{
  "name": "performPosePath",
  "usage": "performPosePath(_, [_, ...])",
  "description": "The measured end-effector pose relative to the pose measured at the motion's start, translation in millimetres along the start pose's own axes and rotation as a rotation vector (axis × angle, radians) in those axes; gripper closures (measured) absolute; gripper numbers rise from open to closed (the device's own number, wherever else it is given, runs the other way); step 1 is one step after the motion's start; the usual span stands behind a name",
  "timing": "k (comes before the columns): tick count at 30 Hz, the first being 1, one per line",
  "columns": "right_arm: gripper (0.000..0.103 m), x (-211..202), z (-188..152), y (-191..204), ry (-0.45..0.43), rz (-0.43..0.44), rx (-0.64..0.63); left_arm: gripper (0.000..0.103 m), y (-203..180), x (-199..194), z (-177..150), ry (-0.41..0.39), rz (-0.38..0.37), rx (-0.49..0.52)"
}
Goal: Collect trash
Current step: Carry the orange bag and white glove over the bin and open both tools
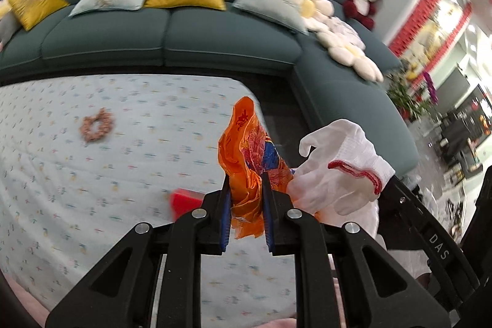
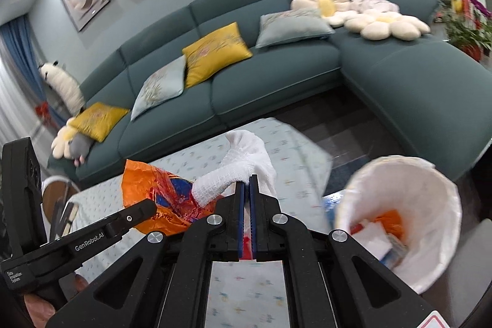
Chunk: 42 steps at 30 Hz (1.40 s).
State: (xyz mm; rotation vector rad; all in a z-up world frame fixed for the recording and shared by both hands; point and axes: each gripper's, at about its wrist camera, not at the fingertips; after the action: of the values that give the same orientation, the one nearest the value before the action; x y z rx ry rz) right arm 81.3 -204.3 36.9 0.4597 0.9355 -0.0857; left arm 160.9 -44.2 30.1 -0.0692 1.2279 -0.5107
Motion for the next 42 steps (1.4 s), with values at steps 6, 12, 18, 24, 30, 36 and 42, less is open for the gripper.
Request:
performPosePath(6, [0.100,-29,-10,-48,-0.036,-0.037,0.058,0.086,-60,15,-15,0.027,-0.011,0.102])
performPosePath(12, [0.100,-48,-18,-91,-0.059,-0.069,0.117,0.086,-109,32,-25,0.059,-0.018,0.184])
performPosePath(18, [0.100,-56,-21,-122,-0.067,-0.090,0.160,0.086,-140,48,-30,0.088,-0.024,0.230])
performPosePath(24, [0.100,-54,-25,-142,-0.057,-0.096,0.190,0.086,-161,62,-32,0.116,-0.025,0.257])
performPosePath(30, [0.100,-52,-27,-157,-0.049,-0.102,0.209,0.085,-174,72,-32,0.124,-0.036,0.274])
performPosePath(36, [0.100,-49,-25,-166,-0.047,-0.107,0.221,0.054,-187,76,-33,0.117,-0.017,0.295])
performPosePath(42, [0.094,-43,-24,-167,-0.032,-0.104,0.215,0.052,-189,77,-35,0.116,-0.005,0.297])
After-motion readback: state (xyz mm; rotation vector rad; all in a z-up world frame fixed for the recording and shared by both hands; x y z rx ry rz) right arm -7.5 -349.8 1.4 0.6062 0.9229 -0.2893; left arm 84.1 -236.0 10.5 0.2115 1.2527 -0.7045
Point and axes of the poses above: each gripper's, at about its wrist camera, not at the fingertips, and x roughly the way its jaws point, y to its left, z to its top, and after that the axes turned 15 degrees about y, right-handed
